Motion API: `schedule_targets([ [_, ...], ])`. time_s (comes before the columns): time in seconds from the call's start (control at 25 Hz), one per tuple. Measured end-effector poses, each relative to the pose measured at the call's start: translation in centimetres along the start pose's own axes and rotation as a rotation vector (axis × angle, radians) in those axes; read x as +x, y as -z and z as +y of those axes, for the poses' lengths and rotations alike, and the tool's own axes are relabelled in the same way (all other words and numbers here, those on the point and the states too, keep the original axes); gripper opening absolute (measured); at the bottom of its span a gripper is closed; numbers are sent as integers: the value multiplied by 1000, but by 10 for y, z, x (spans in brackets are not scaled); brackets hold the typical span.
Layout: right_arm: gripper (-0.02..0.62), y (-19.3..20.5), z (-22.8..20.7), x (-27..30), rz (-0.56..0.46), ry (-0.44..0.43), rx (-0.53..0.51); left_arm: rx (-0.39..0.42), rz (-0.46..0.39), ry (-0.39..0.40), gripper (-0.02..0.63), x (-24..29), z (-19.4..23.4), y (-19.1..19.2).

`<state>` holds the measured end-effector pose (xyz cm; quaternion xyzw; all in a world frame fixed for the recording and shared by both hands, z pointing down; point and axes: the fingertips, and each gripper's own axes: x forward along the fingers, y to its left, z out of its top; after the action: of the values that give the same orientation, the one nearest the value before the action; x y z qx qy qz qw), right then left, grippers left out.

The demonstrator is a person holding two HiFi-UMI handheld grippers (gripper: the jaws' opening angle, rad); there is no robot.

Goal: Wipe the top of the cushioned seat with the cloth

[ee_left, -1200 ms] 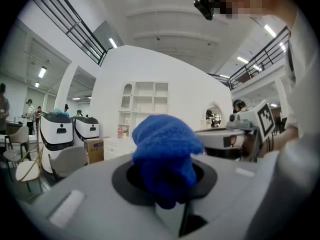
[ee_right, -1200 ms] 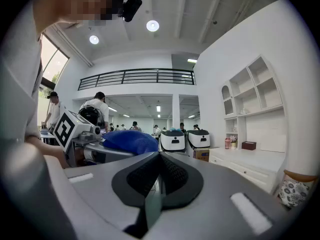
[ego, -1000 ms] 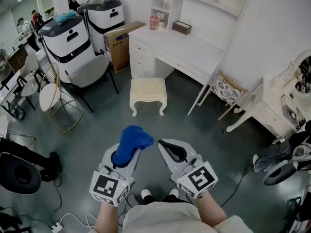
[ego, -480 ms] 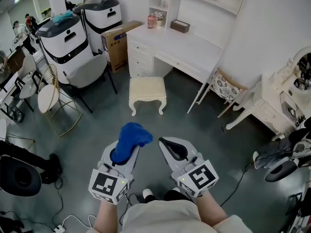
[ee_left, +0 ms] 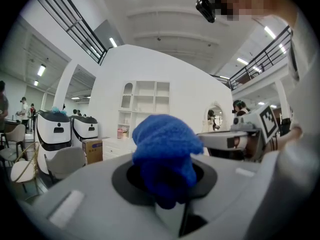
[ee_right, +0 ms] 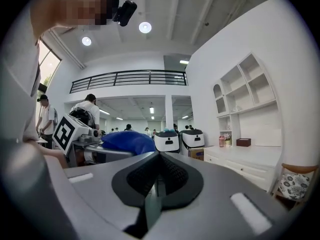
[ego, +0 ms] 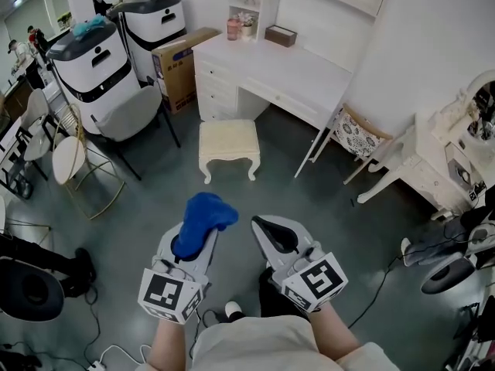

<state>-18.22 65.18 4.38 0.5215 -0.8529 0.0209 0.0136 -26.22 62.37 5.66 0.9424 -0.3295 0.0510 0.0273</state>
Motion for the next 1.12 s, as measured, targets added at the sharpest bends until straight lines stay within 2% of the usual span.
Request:
schedule_targets([
  [0.28, -2, -6, -67, 40, -4, -49, -16, -17, -23, -58, 91, 71, 26, -13],
  [0.72, -2, -28, -194, 85, -5, -156, -39, -38, -43, -161, 91, 194, 40, -42],
  [1.12, -2, -22, -259, 103, -28, -229, 1, -31, -31, -250, 91, 251, 41, -41],
])
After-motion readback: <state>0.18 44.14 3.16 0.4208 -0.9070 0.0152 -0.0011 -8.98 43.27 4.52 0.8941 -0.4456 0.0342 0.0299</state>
